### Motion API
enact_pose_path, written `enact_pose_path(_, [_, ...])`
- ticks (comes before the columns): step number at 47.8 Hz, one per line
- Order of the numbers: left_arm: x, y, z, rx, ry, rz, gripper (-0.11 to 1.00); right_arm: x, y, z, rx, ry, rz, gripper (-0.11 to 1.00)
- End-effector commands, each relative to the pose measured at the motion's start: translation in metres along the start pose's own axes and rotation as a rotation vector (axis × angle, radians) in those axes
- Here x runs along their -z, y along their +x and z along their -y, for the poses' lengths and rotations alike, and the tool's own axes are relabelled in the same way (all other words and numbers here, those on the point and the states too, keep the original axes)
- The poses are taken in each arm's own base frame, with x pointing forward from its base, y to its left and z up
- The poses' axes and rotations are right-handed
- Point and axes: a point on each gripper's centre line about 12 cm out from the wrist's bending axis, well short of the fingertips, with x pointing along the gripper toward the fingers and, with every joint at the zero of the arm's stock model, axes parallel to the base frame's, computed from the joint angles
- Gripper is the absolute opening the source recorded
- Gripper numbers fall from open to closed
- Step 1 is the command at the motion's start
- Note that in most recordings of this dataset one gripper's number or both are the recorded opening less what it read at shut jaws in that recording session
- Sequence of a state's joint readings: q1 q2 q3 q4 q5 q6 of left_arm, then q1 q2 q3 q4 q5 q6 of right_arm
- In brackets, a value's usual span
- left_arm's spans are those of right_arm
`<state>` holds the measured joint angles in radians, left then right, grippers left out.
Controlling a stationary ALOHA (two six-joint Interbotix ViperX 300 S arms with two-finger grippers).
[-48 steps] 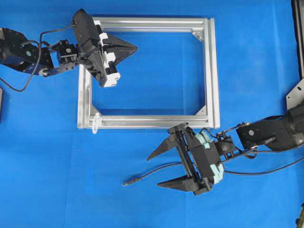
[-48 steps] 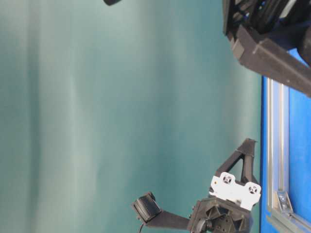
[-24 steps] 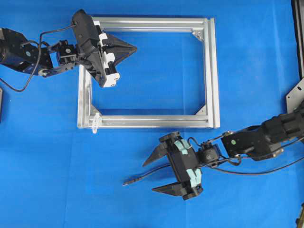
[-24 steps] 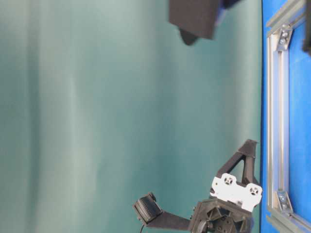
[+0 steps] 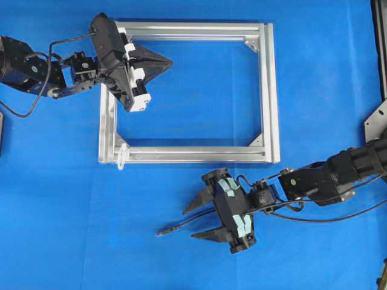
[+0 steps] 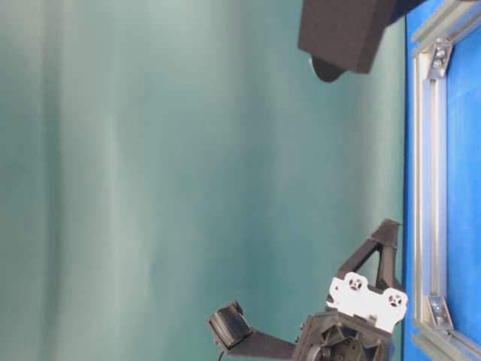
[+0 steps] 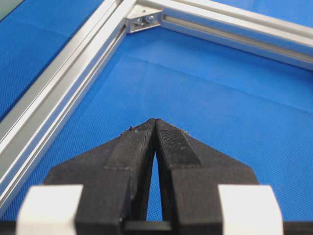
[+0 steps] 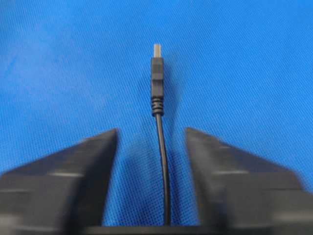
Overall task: Insert the wire through the string loop located on the left side.
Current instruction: 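Open the right gripper and close it on the black USB cable near its plug, then lift the USB cable with the right gripper, plug pointing left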
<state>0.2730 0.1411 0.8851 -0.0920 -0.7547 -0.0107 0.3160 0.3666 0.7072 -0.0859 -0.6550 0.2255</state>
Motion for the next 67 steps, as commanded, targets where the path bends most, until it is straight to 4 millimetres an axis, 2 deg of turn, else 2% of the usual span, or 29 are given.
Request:
enact_pose_path(1, [-0.015,-0.002,0.002,0.008,-0.001,0.047,0.00,-0.009,-0.001,0.003,0.006,0.002,0.023,0.35])
enact_pose_path(7, [-0.015,-0.002,0.002,0.009,0.002,0.047,0.00,-0.004,0.000,0.008,0.021,0.009,0.002,0.05])
enact_pose_path(10, [-0.015,-0.002,0.002,0.009,0.000,0.047,0.00,-0.002,0.000,0.009,0.023,0.009,0.000,0.00])
enact_pose_path(26, [-0.015,-0.003,0.002,0.009,0.000,0.049,0.00,-0.010,-0.001,0.009,0.021,0.008,0.019,0.00])
enact_pose_path(49, [-0.015,-0.003,0.003,0.010,0.003,0.049,0.00,-0.063,-0.033,-0.001,0.022,-0.006,0.065,0.00])
enact_pose_path(67, [-0.015,-0.003,0.003,0.010,0.003,0.049,0.00,-0.068,-0.035,-0.002,0.023,-0.005,0.069,0.00])
